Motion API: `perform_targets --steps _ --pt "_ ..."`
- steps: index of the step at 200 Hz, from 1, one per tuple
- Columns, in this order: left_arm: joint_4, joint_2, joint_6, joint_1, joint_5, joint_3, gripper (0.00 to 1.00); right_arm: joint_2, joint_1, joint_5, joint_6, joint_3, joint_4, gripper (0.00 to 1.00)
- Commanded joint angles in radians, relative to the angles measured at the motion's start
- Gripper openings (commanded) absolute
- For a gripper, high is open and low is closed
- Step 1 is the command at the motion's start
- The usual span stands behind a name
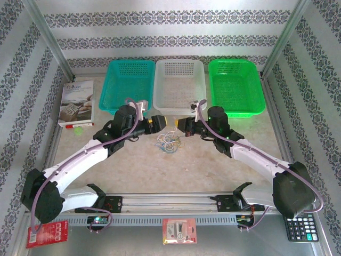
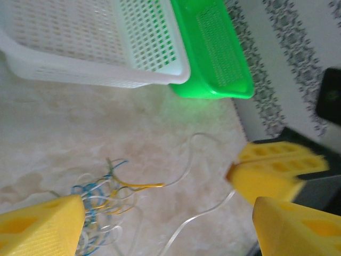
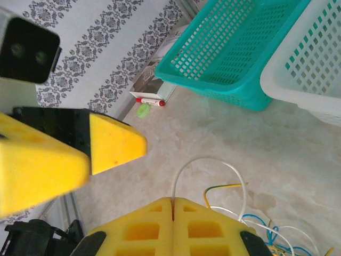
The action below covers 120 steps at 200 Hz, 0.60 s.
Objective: Untangle the cables
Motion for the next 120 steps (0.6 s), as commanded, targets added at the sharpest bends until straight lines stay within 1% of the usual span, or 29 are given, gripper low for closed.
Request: perform_targets --steps 1,18,51,63,120 --pt "0.062 0.047 -0.129 0.003 0.074 0.061 0.83 0.006 -0.008 -0.059 -0.050 -0.009 0.051 0.00" --pt "0.114 0.083 -0.198 0.003 0.111 0.079 0.83 0.014 -0.008 -0.066 -0.055 -0.005 0.050 0.00" --pt "0.321 0.131 -0.386 0.003 0.153 0.043 0.82 0.028 -0.001 -0.065 -0.056 0.002 0.054 0.00" --pt "0.383 0.147 -0.432 0.003 0.159 0.031 0.82 0.032 0.002 -0.064 -0.058 0.004 0.054 0.00" --pt "0.449 0.184 -0.480 0.000 0.167 0.026 0.82 0.040 0.009 -0.058 -0.059 0.014 0.054 0.00"
